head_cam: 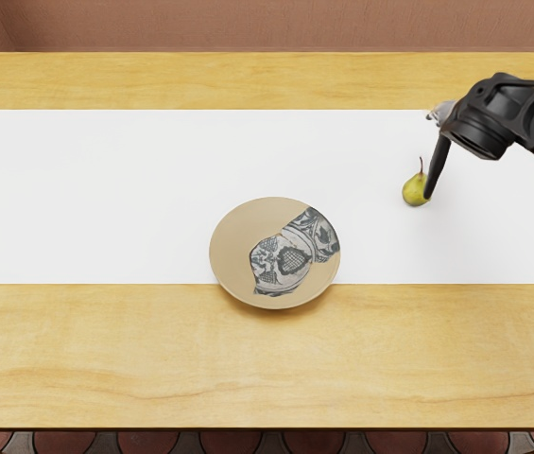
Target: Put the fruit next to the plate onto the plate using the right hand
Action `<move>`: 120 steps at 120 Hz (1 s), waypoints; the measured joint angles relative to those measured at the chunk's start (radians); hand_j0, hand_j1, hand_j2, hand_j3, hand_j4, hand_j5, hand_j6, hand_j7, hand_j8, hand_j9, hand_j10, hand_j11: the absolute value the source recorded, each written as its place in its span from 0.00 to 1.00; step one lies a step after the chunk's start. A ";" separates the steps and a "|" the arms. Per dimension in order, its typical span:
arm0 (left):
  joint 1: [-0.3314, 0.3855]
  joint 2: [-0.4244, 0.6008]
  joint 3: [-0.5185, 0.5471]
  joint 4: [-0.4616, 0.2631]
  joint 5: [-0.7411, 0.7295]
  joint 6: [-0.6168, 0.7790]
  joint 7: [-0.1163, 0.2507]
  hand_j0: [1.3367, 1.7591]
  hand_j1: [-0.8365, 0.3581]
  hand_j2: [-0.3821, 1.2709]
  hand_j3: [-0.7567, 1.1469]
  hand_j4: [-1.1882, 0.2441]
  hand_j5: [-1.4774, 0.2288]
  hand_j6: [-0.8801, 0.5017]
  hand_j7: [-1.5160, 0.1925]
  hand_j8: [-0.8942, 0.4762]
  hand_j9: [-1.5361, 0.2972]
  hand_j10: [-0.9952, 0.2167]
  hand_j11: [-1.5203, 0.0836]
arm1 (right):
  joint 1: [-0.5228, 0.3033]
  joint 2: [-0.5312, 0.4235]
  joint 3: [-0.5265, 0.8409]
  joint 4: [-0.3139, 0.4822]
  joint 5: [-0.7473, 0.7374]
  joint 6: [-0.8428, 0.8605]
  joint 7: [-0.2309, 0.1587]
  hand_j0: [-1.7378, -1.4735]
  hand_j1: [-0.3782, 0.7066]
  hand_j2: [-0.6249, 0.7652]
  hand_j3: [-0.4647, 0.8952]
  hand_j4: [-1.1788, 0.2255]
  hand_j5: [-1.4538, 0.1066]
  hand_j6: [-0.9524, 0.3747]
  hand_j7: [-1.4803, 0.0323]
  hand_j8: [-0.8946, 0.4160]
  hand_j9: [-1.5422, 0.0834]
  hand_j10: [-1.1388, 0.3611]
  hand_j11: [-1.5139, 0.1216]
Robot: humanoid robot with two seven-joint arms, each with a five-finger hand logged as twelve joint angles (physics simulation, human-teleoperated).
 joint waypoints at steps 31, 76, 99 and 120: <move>0.000 0.000 0.000 0.000 0.000 0.000 0.000 0.76 0.99 0.23 0.40 0.83 0.87 0.64 0.89 0.65 0.84 0.82 0.95 | -0.108 0.064 0.045 -0.121 -0.010 -0.028 0.000 0.30 0.03 0.45 0.34 0.84 0.93 0.72 0.98 0.68 0.95 0.76 0.93; 0.000 0.000 0.000 0.000 0.000 0.000 0.000 0.76 0.99 0.23 0.40 0.83 0.87 0.64 0.89 0.65 0.84 0.82 0.95 | -0.140 0.112 0.083 -0.174 -0.011 -0.035 0.000 0.30 0.07 0.45 0.34 0.81 0.90 0.69 0.95 0.65 0.92 0.73 0.90; 0.000 0.000 0.000 0.000 0.001 0.000 0.000 0.76 0.99 0.23 0.40 0.83 0.87 0.64 0.89 0.65 0.84 0.82 0.95 | -0.146 0.123 0.084 -0.208 -0.012 -0.028 0.000 0.30 0.14 0.44 0.34 0.77 0.85 0.64 0.89 0.60 0.87 0.69 0.85; 0.000 0.000 0.000 0.000 0.000 0.000 0.000 0.76 0.99 0.23 0.40 0.83 0.87 0.64 0.89 0.65 0.84 0.82 0.95 | -0.147 0.126 0.087 -0.220 -0.012 -0.025 0.000 0.30 0.17 0.43 0.34 0.74 0.82 0.61 0.86 0.58 0.84 0.67 0.82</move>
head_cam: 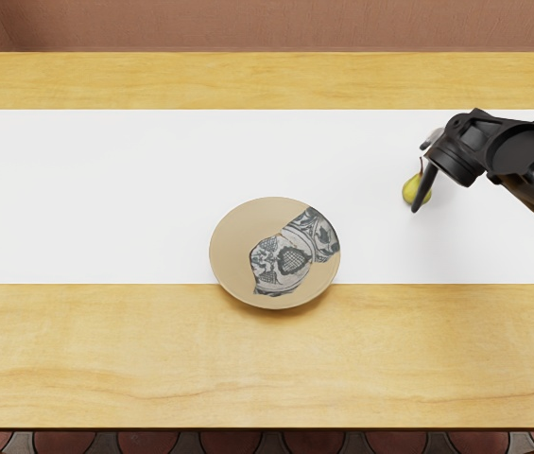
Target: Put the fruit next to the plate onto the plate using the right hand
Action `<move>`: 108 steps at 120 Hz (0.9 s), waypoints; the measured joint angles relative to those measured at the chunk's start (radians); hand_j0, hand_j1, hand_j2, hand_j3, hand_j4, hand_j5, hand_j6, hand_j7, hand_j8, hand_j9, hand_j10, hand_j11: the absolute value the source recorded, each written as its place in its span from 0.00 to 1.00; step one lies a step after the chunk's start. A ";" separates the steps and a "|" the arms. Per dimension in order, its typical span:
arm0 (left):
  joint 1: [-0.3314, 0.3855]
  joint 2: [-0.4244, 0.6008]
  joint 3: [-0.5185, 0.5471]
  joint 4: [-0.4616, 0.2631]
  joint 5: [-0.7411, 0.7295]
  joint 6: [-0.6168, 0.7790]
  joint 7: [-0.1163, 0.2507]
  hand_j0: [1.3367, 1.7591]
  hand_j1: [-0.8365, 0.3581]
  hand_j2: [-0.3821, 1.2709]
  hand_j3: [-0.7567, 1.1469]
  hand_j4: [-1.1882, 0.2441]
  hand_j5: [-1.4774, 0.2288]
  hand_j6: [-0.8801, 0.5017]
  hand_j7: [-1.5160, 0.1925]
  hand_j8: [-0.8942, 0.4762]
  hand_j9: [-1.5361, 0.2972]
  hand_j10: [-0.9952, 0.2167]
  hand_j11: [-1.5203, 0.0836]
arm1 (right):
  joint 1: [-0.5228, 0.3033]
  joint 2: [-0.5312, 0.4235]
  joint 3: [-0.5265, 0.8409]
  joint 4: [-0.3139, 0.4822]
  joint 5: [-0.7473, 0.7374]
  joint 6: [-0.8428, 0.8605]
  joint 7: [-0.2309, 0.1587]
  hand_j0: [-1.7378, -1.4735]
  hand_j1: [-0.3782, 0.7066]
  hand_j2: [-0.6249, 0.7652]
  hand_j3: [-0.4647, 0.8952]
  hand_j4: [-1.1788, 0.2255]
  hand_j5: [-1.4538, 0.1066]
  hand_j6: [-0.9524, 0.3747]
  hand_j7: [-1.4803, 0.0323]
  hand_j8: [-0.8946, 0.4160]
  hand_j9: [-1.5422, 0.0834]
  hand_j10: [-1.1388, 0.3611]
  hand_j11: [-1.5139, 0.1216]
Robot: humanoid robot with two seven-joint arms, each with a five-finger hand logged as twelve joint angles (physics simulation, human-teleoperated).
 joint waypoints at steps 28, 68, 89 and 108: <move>0.000 0.000 0.000 0.000 0.000 0.000 0.000 0.76 0.99 0.23 0.40 0.83 0.87 0.64 0.89 0.65 0.84 0.82 0.95 | -0.001 0.012 0.028 -0.002 -0.002 -0.001 0.000 0.30 0.20 0.43 0.34 0.72 0.80 0.59 0.84 0.56 0.82 0.65 0.80; 0.000 0.000 0.000 0.000 0.000 0.000 0.000 0.76 0.99 0.23 0.40 0.83 0.87 0.64 0.89 0.65 0.84 0.82 0.95 | -0.002 0.026 0.030 -0.001 -0.007 -0.056 0.000 0.30 0.22 0.43 0.34 0.71 0.79 0.58 0.83 0.55 0.81 0.64 0.79; 0.000 0.000 0.000 0.000 0.000 0.000 0.000 0.76 0.99 0.23 0.40 0.83 0.87 0.64 0.89 0.65 0.84 0.82 0.95 | 0.000 0.056 0.031 0.001 -0.005 -0.072 0.000 0.30 0.22 0.43 0.34 0.71 0.79 0.58 0.83 0.55 0.81 0.64 0.79; 0.000 0.000 0.000 0.000 0.000 0.000 0.000 0.76 0.99 0.23 0.40 0.83 0.87 0.64 0.89 0.65 0.84 0.82 0.95 | -0.001 0.049 0.028 0.003 -0.006 -0.074 0.000 0.30 0.21 0.43 0.34 0.72 0.79 0.59 0.83 0.55 0.81 0.65 0.79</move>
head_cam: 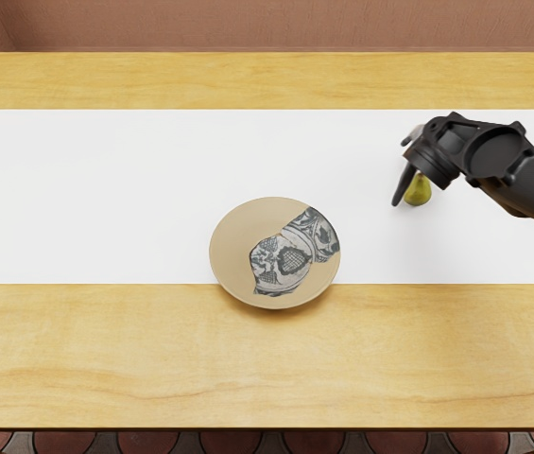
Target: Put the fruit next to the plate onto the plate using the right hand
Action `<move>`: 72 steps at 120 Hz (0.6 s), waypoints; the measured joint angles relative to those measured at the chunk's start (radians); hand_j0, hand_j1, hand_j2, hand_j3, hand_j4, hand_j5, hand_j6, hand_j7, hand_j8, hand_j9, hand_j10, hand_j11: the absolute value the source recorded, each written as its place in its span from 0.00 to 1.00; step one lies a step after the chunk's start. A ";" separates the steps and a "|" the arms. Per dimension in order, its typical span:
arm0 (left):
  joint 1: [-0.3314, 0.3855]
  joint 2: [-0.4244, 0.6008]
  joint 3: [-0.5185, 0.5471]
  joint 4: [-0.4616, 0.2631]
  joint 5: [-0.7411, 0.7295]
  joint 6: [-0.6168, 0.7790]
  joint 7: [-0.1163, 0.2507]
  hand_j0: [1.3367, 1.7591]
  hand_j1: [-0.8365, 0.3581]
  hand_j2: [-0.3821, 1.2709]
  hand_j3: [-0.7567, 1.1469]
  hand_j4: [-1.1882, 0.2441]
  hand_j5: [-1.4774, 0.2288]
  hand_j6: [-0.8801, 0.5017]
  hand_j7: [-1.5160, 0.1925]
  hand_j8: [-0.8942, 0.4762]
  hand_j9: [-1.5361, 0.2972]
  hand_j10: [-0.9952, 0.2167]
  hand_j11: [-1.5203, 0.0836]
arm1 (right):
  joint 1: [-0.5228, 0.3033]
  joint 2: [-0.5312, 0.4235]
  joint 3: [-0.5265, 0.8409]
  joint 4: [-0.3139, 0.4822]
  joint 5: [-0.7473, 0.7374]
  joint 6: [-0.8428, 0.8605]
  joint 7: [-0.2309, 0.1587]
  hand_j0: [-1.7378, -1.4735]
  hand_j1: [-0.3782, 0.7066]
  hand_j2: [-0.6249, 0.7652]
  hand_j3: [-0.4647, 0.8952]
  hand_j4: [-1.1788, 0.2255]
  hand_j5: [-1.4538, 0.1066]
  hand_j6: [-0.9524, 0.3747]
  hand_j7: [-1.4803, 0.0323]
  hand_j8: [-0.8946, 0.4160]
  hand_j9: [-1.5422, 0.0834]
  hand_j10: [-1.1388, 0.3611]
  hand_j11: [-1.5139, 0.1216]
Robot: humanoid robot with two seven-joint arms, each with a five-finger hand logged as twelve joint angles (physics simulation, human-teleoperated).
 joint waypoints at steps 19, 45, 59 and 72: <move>0.000 0.000 0.000 0.000 0.000 0.000 0.000 0.76 0.99 0.23 0.40 0.83 0.87 0.64 0.89 0.65 0.84 0.82 0.95 | -0.002 -0.006 -0.005 0.003 -0.001 0.020 0.000 0.30 0.21 0.43 0.34 0.72 0.79 0.59 0.84 0.55 0.82 0.65 0.79; 0.000 0.000 0.000 0.000 0.000 0.000 0.000 0.76 0.99 0.23 0.40 0.83 0.87 0.64 0.89 0.65 0.84 0.82 0.95 | -0.013 -0.020 -0.007 0.004 -0.002 0.036 0.000 0.30 0.21 0.43 0.34 0.72 0.80 0.59 0.84 0.56 0.82 0.65 0.80; 0.000 0.000 0.000 0.000 0.000 0.000 0.000 0.76 0.99 0.23 0.40 0.83 0.87 0.64 0.89 0.65 0.84 0.82 0.95 | -0.015 -0.022 -0.008 0.003 -0.003 0.036 0.000 0.30 0.22 0.43 0.34 0.72 0.79 0.59 0.83 0.55 0.81 0.64 0.79; 0.000 0.000 0.000 0.000 0.000 0.000 0.000 0.76 0.99 0.23 0.40 0.83 0.87 0.64 0.89 0.65 0.84 0.82 0.95 | -0.018 -0.026 -0.008 0.003 -0.003 0.035 0.000 0.30 0.24 0.42 0.34 0.70 0.77 0.57 0.82 0.54 0.80 0.63 0.77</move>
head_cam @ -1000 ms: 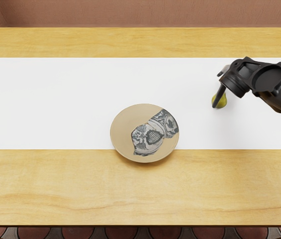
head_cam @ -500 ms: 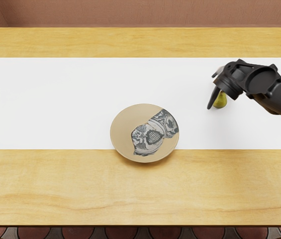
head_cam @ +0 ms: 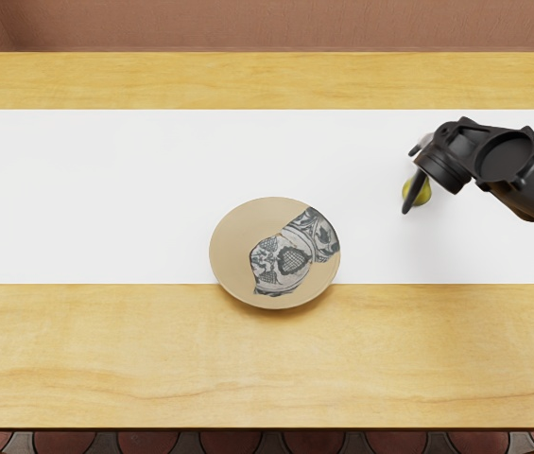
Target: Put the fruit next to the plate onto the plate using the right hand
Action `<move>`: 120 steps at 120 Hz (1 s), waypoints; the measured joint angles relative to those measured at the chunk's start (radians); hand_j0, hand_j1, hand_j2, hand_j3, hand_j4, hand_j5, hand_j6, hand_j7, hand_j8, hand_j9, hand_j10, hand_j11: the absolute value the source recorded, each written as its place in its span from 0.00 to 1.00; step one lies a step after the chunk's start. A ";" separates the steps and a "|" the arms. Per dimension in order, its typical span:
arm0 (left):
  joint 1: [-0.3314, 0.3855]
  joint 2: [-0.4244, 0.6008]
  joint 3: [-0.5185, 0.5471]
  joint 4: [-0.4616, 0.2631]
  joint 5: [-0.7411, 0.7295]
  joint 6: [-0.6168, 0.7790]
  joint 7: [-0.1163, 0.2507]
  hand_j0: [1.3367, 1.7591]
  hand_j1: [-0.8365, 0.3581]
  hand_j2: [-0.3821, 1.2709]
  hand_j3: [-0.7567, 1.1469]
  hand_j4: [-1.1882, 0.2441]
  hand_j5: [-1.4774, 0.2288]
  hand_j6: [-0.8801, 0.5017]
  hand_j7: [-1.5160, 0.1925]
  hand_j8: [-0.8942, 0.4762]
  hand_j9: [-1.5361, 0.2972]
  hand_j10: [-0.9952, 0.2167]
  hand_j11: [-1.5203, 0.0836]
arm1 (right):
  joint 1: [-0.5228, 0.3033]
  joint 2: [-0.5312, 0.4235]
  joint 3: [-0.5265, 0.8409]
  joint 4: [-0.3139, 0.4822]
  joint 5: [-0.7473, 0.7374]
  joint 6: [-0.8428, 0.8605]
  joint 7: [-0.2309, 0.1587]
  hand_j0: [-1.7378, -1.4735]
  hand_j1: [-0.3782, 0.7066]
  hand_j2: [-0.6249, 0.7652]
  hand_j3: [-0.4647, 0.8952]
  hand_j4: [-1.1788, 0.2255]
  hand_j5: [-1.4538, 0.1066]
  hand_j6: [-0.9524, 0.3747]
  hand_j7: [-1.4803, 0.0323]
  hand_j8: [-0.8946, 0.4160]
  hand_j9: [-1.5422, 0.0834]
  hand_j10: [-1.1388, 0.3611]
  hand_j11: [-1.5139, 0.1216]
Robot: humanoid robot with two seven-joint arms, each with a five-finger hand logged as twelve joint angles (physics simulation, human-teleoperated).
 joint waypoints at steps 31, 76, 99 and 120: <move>0.000 0.000 0.000 0.000 0.000 0.000 0.000 0.76 0.99 0.23 0.40 0.83 0.87 0.64 0.89 0.65 0.84 0.82 0.95 | 0.006 -0.011 0.001 0.001 0.000 0.006 0.000 0.30 0.25 0.42 0.34 0.69 0.76 0.56 0.80 0.52 0.78 0.62 0.76; 0.000 0.000 0.000 0.000 0.000 0.000 0.000 0.76 0.99 0.23 0.40 0.83 0.87 0.64 0.89 0.65 0.84 0.82 0.95 | 0.017 -0.065 0.006 0.055 0.001 -0.010 0.000 0.30 0.25 0.42 0.34 0.69 0.76 0.56 0.80 0.52 0.79 0.62 0.76; 0.000 0.000 0.000 0.000 0.000 0.000 0.000 0.76 0.99 0.23 0.40 0.83 0.87 0.64 0.89 0.65 0.84 0.82 0.95 | 0.017 -0.078 0.007 0.081 0.002 -0.044 0.000 0.30 0.25 0.42 0.34 0.69 0.76 0.56 0.81 0.53 0.79 0.62 0.77; 0.000 0.000 0.000 0.000 0.000 0.000 0.000 0.76 0.99 0.23 0.40 0.83 0.87 0.64 0.89 0.65 0.84 0.82 0.95 | 0.018 -0.107 0.008 0.133 0.003 -0.074 0.000 0.30 0.25 0.42 0.34 0.70 0.77 0.56 0.81 0.53 0.79 0.62 0.77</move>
